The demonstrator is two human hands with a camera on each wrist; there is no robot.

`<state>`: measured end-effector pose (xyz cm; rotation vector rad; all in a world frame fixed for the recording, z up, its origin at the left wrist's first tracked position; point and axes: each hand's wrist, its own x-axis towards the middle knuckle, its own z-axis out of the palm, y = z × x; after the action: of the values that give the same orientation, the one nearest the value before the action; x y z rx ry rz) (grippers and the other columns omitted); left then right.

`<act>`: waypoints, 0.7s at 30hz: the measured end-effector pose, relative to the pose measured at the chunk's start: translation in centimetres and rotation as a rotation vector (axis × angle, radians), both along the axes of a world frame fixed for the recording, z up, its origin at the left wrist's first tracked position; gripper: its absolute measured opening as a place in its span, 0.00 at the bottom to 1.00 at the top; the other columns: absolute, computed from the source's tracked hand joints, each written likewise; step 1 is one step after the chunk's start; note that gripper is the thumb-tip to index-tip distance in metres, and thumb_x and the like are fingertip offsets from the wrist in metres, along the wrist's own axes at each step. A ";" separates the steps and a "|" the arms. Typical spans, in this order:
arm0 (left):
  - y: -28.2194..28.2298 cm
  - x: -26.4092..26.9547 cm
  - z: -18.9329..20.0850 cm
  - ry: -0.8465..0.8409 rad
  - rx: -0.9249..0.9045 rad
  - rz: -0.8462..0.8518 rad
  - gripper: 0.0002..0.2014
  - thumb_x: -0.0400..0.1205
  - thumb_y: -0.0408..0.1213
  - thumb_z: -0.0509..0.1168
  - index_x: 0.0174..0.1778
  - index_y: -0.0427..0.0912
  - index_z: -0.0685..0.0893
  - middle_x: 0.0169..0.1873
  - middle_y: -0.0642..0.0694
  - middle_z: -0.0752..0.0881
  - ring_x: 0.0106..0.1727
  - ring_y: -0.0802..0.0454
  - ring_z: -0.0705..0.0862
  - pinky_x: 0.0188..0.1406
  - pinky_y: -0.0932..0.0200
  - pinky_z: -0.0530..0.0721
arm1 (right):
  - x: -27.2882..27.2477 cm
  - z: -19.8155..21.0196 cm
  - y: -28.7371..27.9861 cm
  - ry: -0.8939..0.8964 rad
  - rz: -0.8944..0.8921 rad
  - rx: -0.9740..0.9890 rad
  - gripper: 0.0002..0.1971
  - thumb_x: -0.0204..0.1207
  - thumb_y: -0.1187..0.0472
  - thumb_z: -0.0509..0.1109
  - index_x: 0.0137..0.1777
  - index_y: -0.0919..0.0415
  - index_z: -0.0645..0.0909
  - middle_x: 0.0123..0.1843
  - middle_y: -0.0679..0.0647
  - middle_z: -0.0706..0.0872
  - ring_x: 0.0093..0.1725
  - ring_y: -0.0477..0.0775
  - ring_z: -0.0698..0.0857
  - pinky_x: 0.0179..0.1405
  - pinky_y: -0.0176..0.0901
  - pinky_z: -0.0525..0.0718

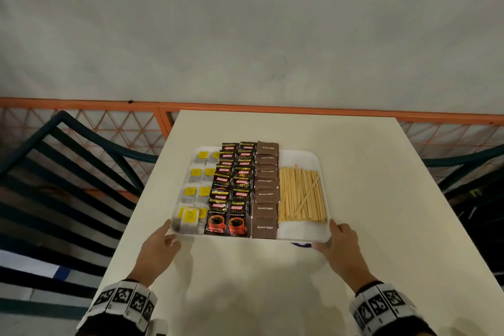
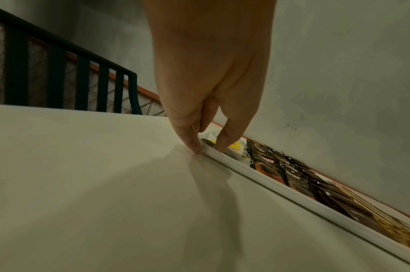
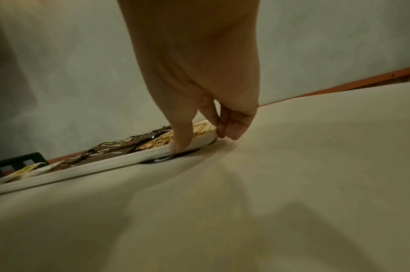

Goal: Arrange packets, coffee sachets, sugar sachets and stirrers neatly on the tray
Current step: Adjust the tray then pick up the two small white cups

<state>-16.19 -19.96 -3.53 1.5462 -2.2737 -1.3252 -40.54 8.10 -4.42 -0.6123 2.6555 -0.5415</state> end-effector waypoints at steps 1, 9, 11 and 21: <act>-0.4 -0.4 0.2 -0.002 0.016 -0.004 0.29 0.80 0.28 0.62 0.79 0.40 0.64 0.62 0.35 0.82 0.64 0.41 0.78 0.63 0.53 0.72 | -0.5 0.1 -0.5 0.001 -0.006 0.006 0.36 0.74 0.51 0.71 0.76 0.66 0.62 0.66 0.63 0.73 0.65 0.61 0.70 0.66 0.44 0.70; -3.2 -2.9 0.9 -0.005 0.082 -0.034 0.29 0.82 0.29 0.61 0.80 0.42 0.61 0.68 0.36 0.78 0.69 0.42 0.75 0.68 0.50 0.72 | -2.8 0.8 -3.8 -0.048 -0.032 -0.035 0.32 0.73 0.55 0.72 0.73 0.69 0.65 0.64 0.64 0.74 0.65 0.61 0.72 0.64 0.49 0.77; -3.5 -3.4 1.3 0.015 0.081 -0.052 0.27 0.81 0.27 0.60 0.78 0.42 0.66 0.61 0.37 0.81 0.63 0.43 0.78 0.59 0.53 0.74 | -3.3 1.0 -4.5 -0.058 -0.040 -0.029 0.33 0.74 0.55 0.72 0.74 0.68 0.64 0.65 0.64 0.73 0.66 0.61 0.72 0.63 0.48 0.76; -5.4 -4.9 1.9 -0.021 0.099 -0.118 0.26 0.80 0.27 0.60 0.75 0.47 0.68 0.42 0.44 0.82 0.46 0.47 0.81 0.42 0.58 0.76 | -4.4 1.3 -6.3 -0.049 -0.029 0.026 0.35 0.76 0.52 0.69 0.77 0.68 0.59 0.68 0.64 0.71 0.70 0.61 0.68 0.67 0.49 0.73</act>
<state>-21.06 -25.34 -1.64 1.4817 -2.3804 -1.4788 -44.90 1.85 -3.09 -0.5463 2.6248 -0.5224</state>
